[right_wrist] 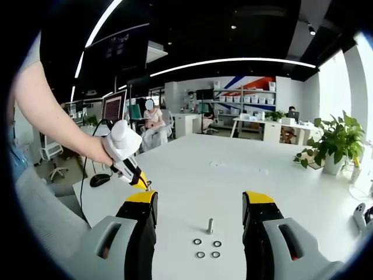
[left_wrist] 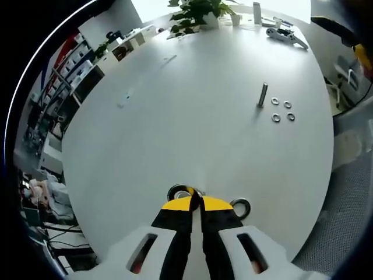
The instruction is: Place the washer onto the threaded stud by aligning its center hole with the stud, sliding it down to the base, and recovering from edge contact or off-axis alignment until the washer reaches the visible bottom stop.
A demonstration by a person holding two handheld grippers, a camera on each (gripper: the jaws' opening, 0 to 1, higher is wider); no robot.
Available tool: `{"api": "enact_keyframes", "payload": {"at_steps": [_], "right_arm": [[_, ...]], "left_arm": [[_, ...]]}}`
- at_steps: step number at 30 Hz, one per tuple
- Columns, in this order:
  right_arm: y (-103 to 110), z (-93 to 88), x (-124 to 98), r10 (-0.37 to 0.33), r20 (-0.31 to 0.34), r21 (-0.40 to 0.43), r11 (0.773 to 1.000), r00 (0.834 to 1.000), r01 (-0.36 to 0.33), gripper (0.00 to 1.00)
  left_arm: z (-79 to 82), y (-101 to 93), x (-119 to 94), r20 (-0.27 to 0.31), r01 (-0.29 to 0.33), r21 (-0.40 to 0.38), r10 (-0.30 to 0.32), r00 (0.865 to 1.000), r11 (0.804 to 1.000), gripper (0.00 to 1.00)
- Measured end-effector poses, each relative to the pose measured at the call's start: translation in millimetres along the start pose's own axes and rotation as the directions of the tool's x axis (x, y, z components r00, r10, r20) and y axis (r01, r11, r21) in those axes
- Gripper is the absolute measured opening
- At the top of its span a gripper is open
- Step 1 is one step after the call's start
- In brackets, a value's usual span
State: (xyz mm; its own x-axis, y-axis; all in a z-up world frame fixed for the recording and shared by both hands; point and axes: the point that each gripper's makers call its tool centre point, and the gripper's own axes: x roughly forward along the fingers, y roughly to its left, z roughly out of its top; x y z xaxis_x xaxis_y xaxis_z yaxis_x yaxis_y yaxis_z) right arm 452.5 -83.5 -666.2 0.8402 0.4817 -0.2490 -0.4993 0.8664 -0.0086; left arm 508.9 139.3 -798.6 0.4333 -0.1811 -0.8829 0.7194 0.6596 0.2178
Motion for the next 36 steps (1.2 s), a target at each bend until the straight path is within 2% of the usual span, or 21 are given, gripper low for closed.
{"api": "enact_keyframes", "payload": {"at_steps": [24,36], "right_arm": [[-0.8,-1.5,0.5,0.001,-0.004,0.006,1.0,1.0,-0.001,0.61],[-1.8,-1.9,0.5,-0.002,-0.005,0.005,1.0,1.0,0.002,0.61]], "left_arm": [[3.4,-0.7,-0.1,0.012,-0.003,-0.02,0.003,1.0,1.0,0.02],[0.0,-4.5,1.3,0.006,0.002,-0.025,-0.002,1.0,1.0,0.01]]}}
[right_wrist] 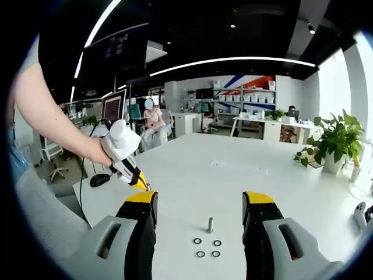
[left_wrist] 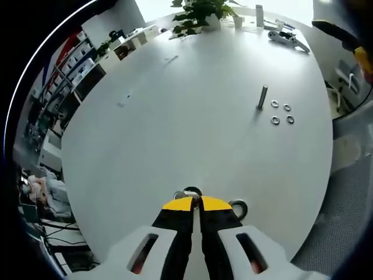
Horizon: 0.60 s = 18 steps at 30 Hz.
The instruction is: Place the washer onto the threaded stud by aligning its center hole with the stud, sliding it down to the base, and recovering from edge contact or off-axis alignment until the washer reaches the visible bottom stop.
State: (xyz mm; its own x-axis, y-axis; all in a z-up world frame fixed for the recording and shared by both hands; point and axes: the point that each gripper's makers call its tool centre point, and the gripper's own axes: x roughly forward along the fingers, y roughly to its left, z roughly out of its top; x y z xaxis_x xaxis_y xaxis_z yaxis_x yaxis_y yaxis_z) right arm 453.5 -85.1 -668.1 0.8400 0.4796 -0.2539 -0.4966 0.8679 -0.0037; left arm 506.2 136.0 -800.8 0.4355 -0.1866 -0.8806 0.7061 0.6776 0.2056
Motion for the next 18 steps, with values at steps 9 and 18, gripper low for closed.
{"api": "enact_keyframes", "payload": {"at_steps": [9,18], "right_arm": [[1,-0.6,0,0.003,-0.003,-0.002,1.0,1.0,-0.003,0.61],[3,-1.2,1,0.008,-0.007,-0.007,1.0,1.0,-0.008,0.61]], "left_arm": [[-0.5,4.2,-4,0.011,-0.012,-0.026,0.012,1.0,1.0,0.01],[1.5,8.1,-10,0.064,-0.024,-0.115,0.032,0.997,0.993,0.03]]}}
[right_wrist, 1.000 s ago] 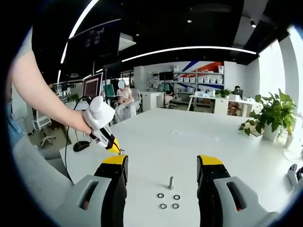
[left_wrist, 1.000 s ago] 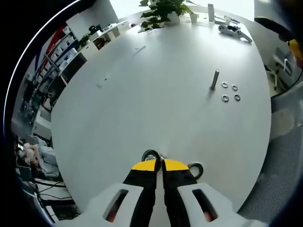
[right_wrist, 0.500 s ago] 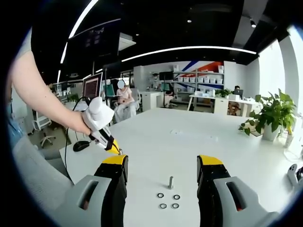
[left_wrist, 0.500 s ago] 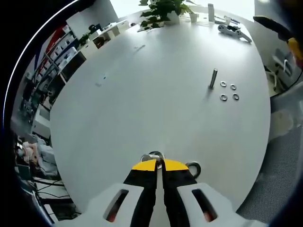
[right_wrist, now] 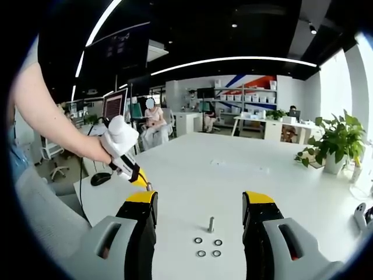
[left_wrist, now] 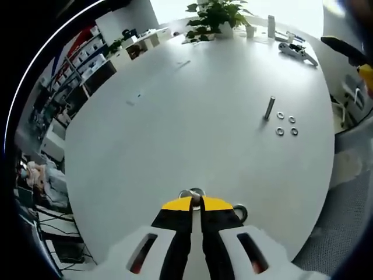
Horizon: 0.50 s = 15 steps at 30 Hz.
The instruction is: Place the washer onto the threaded stud by aligning its center hole with the stud, sliding it down to the base, and recovering from edge contact or off-axis alignment until the washer reaches the visible bottom stop.
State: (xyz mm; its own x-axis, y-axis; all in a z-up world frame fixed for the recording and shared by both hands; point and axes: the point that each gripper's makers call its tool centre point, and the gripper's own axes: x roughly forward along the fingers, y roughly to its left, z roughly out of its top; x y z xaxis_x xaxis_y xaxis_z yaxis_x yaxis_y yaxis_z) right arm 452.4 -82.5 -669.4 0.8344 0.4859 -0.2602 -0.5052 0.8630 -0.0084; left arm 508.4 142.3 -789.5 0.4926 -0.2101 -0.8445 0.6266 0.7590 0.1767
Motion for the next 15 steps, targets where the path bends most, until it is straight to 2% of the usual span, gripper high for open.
{"api": "enact_keyframes", "payload": {"at_steps": [8,15], "right_arm": [[2,-1.9,1,0.005,-0.008,-0.006,1.0,1.0,-0.005,0.61],[3,-3.2,2,0.009,-0.013,-0.006,1.0,1.0,-0.009,0.61]], "left_arm": [[1.3,2.1,-6,0.04,-0.006,-0.07,0.009,0.999,0.997,0.04],[8.3,3.8,-17,0.111,-0.015,-0.156,0.032,0.993,0.988,0.07]]}}
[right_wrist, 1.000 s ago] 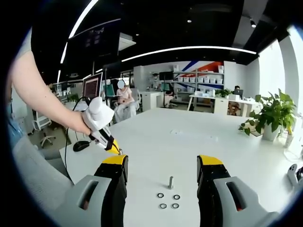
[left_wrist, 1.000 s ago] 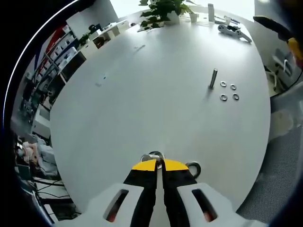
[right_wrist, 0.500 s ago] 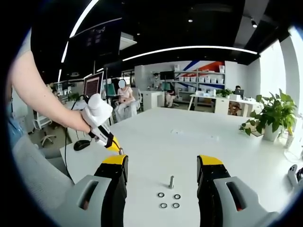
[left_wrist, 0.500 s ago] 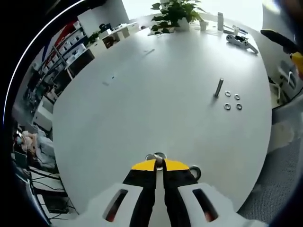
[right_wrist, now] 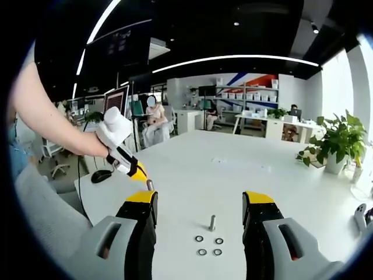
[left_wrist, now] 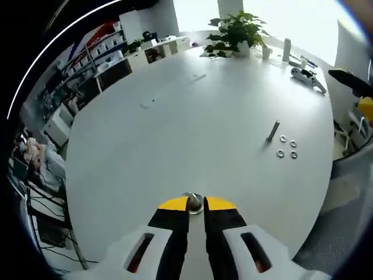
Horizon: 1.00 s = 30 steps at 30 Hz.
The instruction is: Place the washer onto the threaded stud by aligning its center hole with the stud, sliding it down to the base, and recovering from edge contact or off-axis alignment until the washer reaches the visible bottom stop.
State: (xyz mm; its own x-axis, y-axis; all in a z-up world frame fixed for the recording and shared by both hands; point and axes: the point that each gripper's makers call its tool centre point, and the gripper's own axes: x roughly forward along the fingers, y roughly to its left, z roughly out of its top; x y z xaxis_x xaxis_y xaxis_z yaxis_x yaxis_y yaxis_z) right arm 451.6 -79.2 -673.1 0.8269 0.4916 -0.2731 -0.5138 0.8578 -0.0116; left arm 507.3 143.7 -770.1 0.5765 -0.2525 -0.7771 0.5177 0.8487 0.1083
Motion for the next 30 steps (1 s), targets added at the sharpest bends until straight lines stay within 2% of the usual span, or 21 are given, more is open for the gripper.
{"api": "enact_keyframes", "payload": {"at_steps": [4,7,10,12,18,21,26,30], "right_arm": [[2,-2.8,1,0.007,-0.011,-0.011,1.0,1.0,-0.007,0.61],[2,-2.2,0,0.006,-0.008,-0.01,1.0,1.0,-0.006,0.61],[2,-4.2,1,0.009,-0.016,-0.013,1.0,1.0,-0.009,0.61],[2,-4.5,1,0.01,-0.018,-0.013,1.0,1.0,-0.01,0.61],[3,-5.2,1,0.01,-0.02,-0.011,1.0,1.0,-0.01,0.61],[4,-5.9,2,0.012,-0.022,-0.018,1.0,1.0,-0.012,0.61],[2,-5.4,1,0.006,-0.02,-0.019,1.0,1.0,-0.006,0.61],[-1,-5.4,1,0.0,-0.016,0.0,1.0,1.0,0.0,0.61]], "left_arm": [[3.2,0.3,-5,0.037,-0.008,-0.023,0.009,0.999,1.0,0.08],[8.8,0.7,-10,0.086,-0.016,-0.052,0.02,0.996,0.999,0.08],[15.8,0.2,-13,0.153,-0.013,-0.084,0.026,0.988,0.996,0.11],[16.9,0.8,-15,0.17,-0.023,-0.078,0.036,0.985,0.997,0.11],[26.0,-1.2,-27,0.248,-0.03,-0.107,0.056,0.967,0.994,0.11],[31.2,-3.2,-33,0.296,-0.024,-0.132,0.063,0.953,0.991,0.11],[32.8,-5.2,-38,0.322,-0.032,-0.155,0.081,0.943,0.987,0.12],[36.1,-6.2,-47,0.36,-0.038,-0.183,0.103,0.927,0.982,0.13]]}}
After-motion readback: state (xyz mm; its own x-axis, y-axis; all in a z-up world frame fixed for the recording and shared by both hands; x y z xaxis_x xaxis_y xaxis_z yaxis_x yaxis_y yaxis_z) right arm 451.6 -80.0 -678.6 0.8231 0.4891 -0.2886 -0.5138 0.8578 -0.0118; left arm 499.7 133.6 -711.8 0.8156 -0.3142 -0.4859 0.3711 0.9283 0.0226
